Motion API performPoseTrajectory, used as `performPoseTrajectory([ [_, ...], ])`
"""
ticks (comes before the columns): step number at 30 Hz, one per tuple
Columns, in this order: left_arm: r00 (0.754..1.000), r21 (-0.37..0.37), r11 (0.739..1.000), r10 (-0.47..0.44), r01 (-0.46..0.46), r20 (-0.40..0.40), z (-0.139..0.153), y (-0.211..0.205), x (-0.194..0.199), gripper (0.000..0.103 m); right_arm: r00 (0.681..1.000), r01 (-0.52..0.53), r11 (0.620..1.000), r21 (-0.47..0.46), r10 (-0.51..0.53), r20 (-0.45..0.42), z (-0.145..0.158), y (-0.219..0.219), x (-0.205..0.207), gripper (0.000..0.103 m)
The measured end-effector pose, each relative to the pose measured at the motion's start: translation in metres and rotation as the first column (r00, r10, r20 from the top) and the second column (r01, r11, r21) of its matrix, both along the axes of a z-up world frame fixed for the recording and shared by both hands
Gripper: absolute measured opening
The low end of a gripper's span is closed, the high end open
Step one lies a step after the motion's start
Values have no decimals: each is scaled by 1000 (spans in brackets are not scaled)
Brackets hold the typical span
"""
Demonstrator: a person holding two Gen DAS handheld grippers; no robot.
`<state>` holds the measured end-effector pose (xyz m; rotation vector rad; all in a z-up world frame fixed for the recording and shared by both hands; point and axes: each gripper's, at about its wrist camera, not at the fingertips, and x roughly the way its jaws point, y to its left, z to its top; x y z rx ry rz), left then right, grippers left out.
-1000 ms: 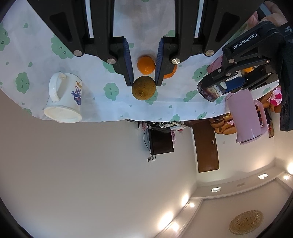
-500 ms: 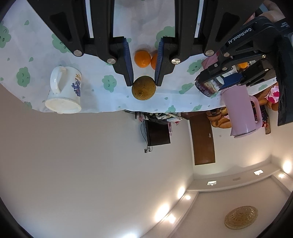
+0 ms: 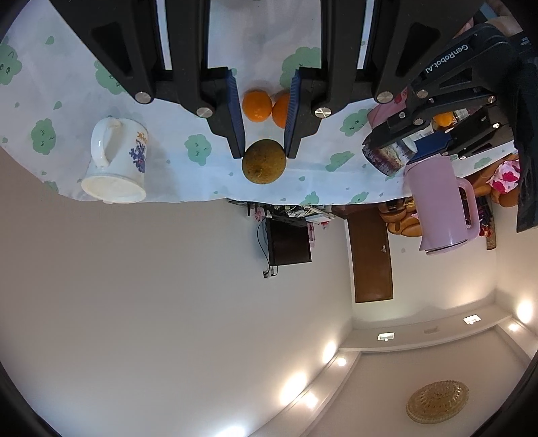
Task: Organize fruits
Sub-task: 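Lift the yam piece with the left tool while the right tool carries the brown fruit toward the tin, then carry the yam piece over the pink tin while the right tool brings the brown fruit over it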
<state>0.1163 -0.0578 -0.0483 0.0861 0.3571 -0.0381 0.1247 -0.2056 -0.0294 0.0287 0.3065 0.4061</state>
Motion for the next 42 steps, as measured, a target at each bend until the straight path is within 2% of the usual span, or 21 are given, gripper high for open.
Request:
performPoseTrajectory([
  [5, 1000, -30, 1000, 2, -2, -9, 0, 8, -5, 42, 1000, -13, 1000, -14, 13, 1, 0, 8, -5, 25],
  [20, 1000, -42, 999, 8, -8, -1, 3, 26, -27, 42, 998, -68, 998, -13, 67, -14, 2, 31, -15, 25],
  [35, 999, -28, 999, 45, -45, 16, 19, 55, -53, 42, 987, -159, 987, -27, 159, -7, 9, 74, -29, 25],
  [42, 996, -29, 996, 90, -89, 20, 23, 76, -59, 42, 980, -200, 979, -38, 200, -2, 11, 92, -34, 25],
])
